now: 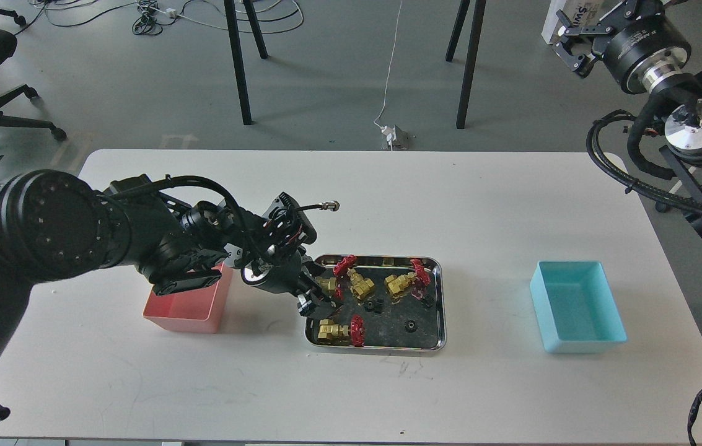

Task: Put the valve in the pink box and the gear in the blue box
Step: 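Lower the left gripper onto a red-handled brass valve and grasp it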

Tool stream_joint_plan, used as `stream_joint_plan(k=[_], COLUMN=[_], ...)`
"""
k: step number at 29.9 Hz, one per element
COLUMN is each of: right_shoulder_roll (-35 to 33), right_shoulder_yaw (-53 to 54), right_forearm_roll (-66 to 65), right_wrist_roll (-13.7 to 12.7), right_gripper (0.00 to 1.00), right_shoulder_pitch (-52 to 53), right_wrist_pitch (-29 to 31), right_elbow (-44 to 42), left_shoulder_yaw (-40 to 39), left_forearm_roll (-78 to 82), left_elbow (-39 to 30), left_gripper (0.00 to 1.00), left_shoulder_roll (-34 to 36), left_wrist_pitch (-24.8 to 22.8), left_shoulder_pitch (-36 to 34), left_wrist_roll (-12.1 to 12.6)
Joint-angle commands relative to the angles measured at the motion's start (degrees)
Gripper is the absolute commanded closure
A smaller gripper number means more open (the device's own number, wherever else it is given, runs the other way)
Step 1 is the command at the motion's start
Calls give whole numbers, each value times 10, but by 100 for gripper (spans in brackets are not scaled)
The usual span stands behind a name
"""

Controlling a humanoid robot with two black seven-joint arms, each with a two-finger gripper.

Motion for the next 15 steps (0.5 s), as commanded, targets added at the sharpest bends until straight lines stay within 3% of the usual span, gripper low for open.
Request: stream_joint_plan(k=[1,15], right_shoulder_roll=[0,0], right_shoulder_yaw=[1,1], right_forearm_roll=[0,0], right_wrist_roll=[0,0], right_gripper=[1,1], right_shoulder_pitch=[-2,-9], right_wrist_pitch=[0,0], right_elbow=[1,0], left_shoulder_yaw=[0,-3], left_forearm_roll=[0,19], left_elbow=[8,8], left_gripper=[30,52], left_shoulder_roll=[2,7], left_wrist_pitch=[1,3], left_shoulder_pitch=[1,7], left_wrist_roll=[0,0])
